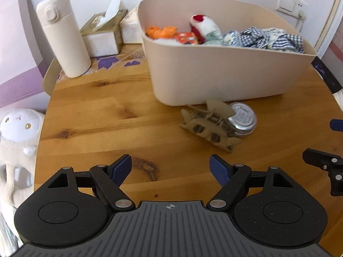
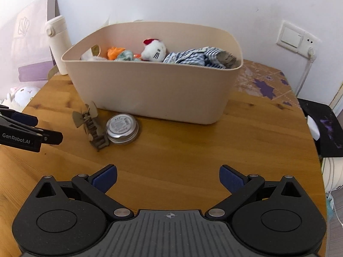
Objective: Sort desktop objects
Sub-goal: 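Withdraw both tools from the basket back over the table, then grasp the beige claw clip with the left tool while the right tool grasps the silver tin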
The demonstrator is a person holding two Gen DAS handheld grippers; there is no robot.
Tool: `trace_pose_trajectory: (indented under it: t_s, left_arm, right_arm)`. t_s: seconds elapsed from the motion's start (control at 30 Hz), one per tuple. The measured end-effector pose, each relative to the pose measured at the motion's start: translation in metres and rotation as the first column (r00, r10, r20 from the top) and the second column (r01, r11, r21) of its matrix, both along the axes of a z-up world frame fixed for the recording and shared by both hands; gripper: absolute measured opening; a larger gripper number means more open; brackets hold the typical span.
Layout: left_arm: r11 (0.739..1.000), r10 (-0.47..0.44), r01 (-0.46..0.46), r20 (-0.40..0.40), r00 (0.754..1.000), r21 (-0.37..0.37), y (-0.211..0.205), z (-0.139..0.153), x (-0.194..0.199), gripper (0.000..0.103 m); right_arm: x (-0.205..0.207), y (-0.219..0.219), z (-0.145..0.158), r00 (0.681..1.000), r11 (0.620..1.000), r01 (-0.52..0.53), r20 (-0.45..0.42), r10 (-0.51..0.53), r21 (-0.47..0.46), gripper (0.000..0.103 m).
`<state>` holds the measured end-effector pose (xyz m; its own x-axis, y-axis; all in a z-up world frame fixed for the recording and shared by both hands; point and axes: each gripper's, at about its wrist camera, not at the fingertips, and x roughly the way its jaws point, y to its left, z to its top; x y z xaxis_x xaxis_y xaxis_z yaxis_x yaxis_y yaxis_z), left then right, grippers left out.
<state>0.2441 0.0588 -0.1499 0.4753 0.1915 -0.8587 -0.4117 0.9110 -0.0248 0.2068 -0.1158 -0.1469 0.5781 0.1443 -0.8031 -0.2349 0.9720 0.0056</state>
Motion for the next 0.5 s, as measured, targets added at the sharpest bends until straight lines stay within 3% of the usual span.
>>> trace_pose_trajectory:
  t_s: [0.5]
  left_arm:
    - [0.999,-0.013,0.014,0.022,1.0,-0.042,0.013,-0.023,0.021,0.081]
  right_arm:
    - [0.024,0.03,-0.032,0.998,0.999,-0.041,-0.043,0.041,0.003,0.103]
